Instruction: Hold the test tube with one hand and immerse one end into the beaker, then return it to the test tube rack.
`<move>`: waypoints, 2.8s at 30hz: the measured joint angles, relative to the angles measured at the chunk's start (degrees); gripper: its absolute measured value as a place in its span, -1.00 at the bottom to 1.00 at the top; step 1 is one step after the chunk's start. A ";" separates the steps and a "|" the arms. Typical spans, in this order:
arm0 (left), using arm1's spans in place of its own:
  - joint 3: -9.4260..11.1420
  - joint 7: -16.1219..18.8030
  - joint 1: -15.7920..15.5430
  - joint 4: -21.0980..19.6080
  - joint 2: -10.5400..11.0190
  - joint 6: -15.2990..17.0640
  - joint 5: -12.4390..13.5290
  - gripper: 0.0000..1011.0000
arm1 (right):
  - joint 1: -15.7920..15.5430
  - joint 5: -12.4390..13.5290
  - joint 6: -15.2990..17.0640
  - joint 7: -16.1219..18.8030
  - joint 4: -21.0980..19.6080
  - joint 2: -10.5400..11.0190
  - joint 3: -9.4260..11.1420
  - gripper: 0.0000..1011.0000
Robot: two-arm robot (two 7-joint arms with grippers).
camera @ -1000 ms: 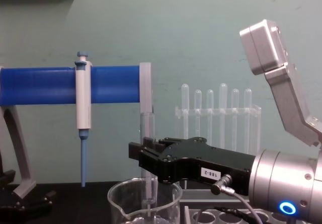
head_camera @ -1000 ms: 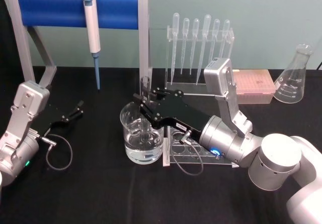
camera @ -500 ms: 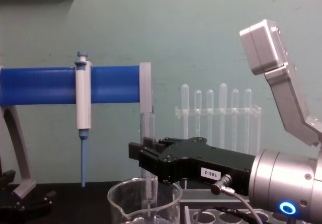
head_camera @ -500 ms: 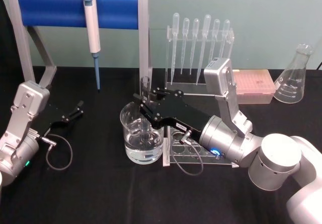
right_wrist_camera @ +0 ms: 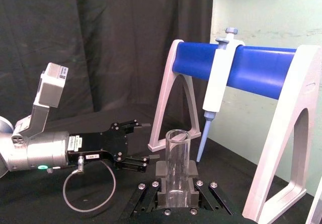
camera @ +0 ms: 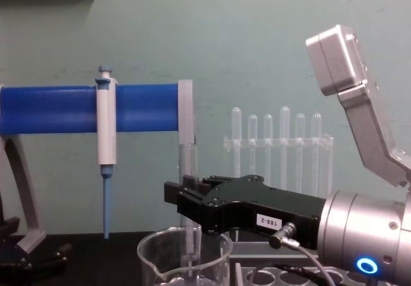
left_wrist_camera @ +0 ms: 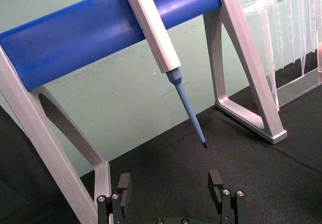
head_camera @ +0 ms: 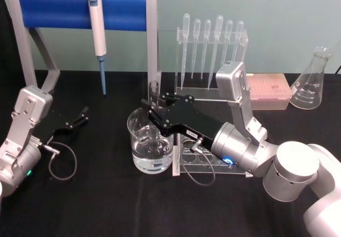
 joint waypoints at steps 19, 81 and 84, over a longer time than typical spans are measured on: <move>0.00 0.00 0.00 0.00 0.00 0.00 0.00 0.98 | 0.00 0.00 0.00 0.00 0.00 0.00 0.00 -0.53; 0.00 0.00 0.00 0.00 0.00 0.00 0.00 0.98 | 0.00 0.00 0.00 0.00 0.00 0.00 0.00 -0.53; 0.00 0.00 0.00 0.00 0.00 0.00 0.00 0.98 | 0.00 0.00 0.00 0.00 0.00 0.00 0.00 -0.53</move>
